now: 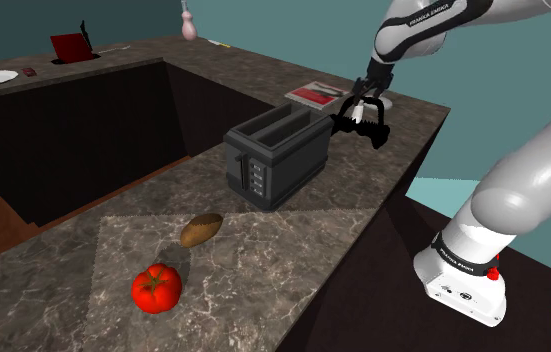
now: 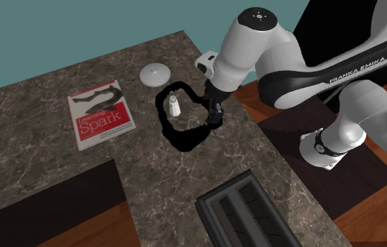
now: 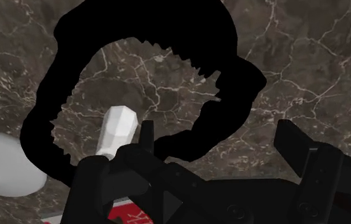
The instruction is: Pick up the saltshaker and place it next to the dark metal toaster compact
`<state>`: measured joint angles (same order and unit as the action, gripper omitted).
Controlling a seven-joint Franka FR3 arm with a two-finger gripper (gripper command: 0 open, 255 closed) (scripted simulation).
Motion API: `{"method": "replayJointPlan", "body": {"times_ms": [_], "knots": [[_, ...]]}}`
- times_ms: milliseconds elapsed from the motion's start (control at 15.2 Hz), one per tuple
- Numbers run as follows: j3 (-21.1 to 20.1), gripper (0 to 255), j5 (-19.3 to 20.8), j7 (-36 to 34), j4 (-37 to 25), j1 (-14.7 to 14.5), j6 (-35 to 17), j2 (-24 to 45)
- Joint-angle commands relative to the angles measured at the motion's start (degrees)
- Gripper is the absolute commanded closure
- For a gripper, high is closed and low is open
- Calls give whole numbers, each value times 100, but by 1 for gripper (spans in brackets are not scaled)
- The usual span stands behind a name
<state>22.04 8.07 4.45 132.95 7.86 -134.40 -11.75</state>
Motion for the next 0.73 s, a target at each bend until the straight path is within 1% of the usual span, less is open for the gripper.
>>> {"method": "replayJointPlan", "body": {"times_ms": [0,198,396,660], "knots": [[161,0,-180,201,-217,21,-266,404],[353,0,-563,546,-542,75,-620,1012],[459,0,-1058,949,-932,197,-901,1641],[427,0,-1767,1485,-1557,515,-1149,2484]]}}
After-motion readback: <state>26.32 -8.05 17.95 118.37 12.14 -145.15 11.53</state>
